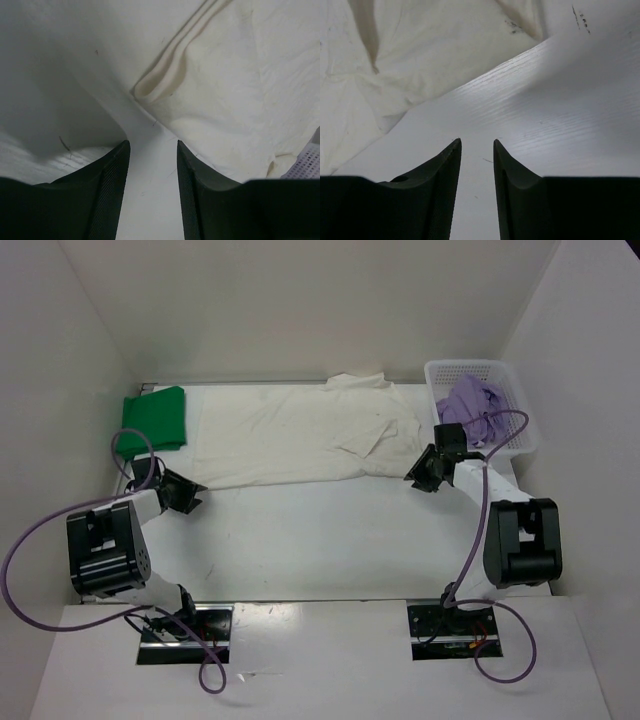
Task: Fold and stack the t-shirts
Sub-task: Fold the flattened tshirt in 1/3 of the way
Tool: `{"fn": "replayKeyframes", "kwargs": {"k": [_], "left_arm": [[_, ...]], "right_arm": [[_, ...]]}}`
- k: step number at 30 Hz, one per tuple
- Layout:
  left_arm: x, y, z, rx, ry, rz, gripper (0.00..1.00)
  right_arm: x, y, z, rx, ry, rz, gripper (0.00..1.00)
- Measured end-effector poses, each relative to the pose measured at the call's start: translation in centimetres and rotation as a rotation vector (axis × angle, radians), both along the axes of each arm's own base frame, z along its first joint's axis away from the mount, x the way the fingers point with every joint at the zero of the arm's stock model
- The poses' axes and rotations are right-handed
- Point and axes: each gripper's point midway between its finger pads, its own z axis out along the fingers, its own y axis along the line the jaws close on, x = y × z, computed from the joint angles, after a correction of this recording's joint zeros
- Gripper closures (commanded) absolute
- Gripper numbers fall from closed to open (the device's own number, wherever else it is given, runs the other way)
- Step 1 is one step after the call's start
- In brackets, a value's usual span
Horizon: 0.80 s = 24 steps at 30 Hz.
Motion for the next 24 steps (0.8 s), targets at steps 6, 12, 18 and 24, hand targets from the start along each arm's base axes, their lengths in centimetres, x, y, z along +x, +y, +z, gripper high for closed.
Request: {"fn": "replayKeyframes", "kwargs": {"k": [6, 12, 18, 24], "left_arm": [[2.1, 0.4, -0.4, -0.029, -0.031, 0.027, 0.70], [3.1, 0.7, -0.9, -0.030, -0.034, 0.025, 0.89], [3.1, 0.7, -0.9, -0.027, -0.028, 0.026, 0.95], [3.6, 1.0, -0.9, -0.026, -0.027, 0.027, 1.00]], "right_arm": [[0.6, -1.4, -0.9, 0.007, -0.038, -0.143, 0.59], [2.8, -2.2, -0.9, 0.031, -0.099, -0.273, 0.59], [4.0, -2.8, -2.1, 0.044, -0.106, -0.373, 0.59], [4.1, -3.3, -3.2, 0.024, -0.089, -0.417, 0.59]]}}
